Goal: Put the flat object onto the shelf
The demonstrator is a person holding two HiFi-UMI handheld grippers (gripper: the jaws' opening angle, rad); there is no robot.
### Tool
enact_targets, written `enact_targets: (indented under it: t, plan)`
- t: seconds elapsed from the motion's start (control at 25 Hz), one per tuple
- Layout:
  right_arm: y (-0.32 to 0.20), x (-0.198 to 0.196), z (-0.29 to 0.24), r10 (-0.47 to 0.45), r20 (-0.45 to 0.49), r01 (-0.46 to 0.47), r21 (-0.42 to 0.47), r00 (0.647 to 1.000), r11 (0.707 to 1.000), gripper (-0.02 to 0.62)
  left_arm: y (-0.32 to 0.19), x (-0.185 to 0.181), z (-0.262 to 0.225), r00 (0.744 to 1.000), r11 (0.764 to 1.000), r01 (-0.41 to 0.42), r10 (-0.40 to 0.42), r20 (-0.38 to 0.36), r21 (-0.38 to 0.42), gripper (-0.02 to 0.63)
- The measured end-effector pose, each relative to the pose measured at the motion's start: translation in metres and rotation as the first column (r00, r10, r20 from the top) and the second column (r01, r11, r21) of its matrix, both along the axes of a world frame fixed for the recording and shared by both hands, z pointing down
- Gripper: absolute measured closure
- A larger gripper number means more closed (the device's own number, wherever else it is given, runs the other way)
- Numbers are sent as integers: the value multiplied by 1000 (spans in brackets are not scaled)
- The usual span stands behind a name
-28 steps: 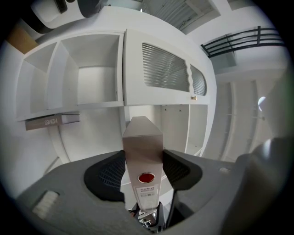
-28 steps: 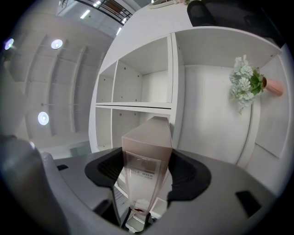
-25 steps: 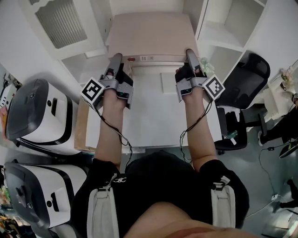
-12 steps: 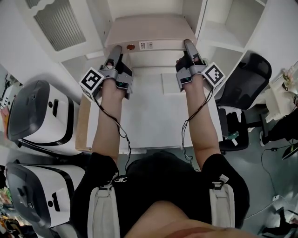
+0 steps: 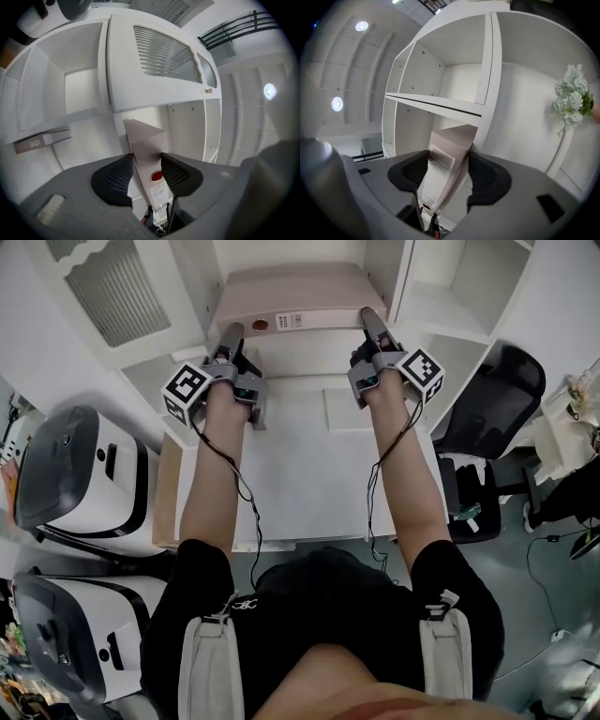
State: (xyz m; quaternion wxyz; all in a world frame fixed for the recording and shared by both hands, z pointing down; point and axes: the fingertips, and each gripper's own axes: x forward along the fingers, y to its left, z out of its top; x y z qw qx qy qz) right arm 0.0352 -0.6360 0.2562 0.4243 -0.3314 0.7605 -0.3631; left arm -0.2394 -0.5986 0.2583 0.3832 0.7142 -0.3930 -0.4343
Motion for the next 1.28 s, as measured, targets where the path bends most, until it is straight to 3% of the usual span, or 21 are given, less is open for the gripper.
enact_targets:
  t: [0.48,0.88,1.08,1.16,1.28]
  plan:
    - [-6,-1,7,47,-136,-53,-40,990,998,401,-25,-3,3,996,998,56,-56,70,7,439]
    - [-8,3,14,83,-138,-94,-79,987,992,467,-29,-2,8,979,996,86,-83,189,-12,499]
    - [-6,4,12,58,-99,-66,-82,993,994,458,-26,0,6,981,996,84,-76,181,-39,495]
    - [1,10,14,83,-102,-92,-86,991,992,460,-16,1,7,967,995,95,-86,240,-28,495]
    - [19,15,15,128,-188,-139,-44,974,989,460,4,3,5,920,990,138,-142,366,38,508]
